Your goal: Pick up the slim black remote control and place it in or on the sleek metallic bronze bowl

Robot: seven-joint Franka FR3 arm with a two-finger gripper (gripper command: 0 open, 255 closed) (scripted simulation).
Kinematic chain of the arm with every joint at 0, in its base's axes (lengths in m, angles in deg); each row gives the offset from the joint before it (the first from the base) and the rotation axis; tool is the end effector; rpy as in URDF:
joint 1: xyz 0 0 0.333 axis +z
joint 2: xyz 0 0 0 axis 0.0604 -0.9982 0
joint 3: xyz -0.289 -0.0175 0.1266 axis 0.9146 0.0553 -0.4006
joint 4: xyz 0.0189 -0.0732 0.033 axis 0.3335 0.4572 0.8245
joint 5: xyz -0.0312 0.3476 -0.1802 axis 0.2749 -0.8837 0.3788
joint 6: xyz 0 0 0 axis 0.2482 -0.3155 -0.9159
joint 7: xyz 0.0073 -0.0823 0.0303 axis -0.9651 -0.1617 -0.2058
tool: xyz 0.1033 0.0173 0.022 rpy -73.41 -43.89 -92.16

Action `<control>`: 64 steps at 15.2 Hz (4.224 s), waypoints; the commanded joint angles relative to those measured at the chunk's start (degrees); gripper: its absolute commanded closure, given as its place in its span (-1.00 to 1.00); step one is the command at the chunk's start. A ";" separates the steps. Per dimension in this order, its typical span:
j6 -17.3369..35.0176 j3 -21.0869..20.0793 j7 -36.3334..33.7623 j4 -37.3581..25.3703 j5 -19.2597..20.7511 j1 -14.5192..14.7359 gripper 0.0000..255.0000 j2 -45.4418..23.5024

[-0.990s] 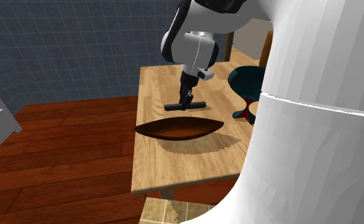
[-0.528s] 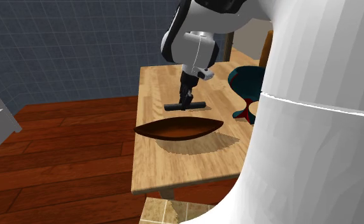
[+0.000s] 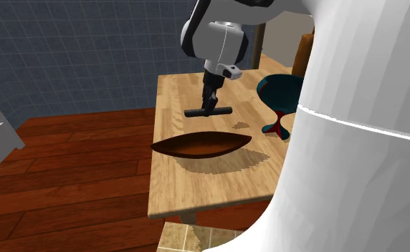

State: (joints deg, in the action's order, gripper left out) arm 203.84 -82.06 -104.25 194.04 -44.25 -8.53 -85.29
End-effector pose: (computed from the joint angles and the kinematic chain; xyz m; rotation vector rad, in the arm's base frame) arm 0.6128 0.1337 0.3496 -2.3880 1.7685 0.2416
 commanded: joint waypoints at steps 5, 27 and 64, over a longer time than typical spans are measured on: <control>-3.93 -0.18 -0.43 -1.63 -0.37 -0.28 1.00 2.39; -4.06 -1.33 3.84 27.18 -11.33 -0.16 1.00 31.88; -3.08 -0.56 5.86 32.29 -12.78 0.04 -1.00 35.64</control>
State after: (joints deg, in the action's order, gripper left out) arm 200.78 -82.63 -98.39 226.32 -57.03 -8.49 -49.66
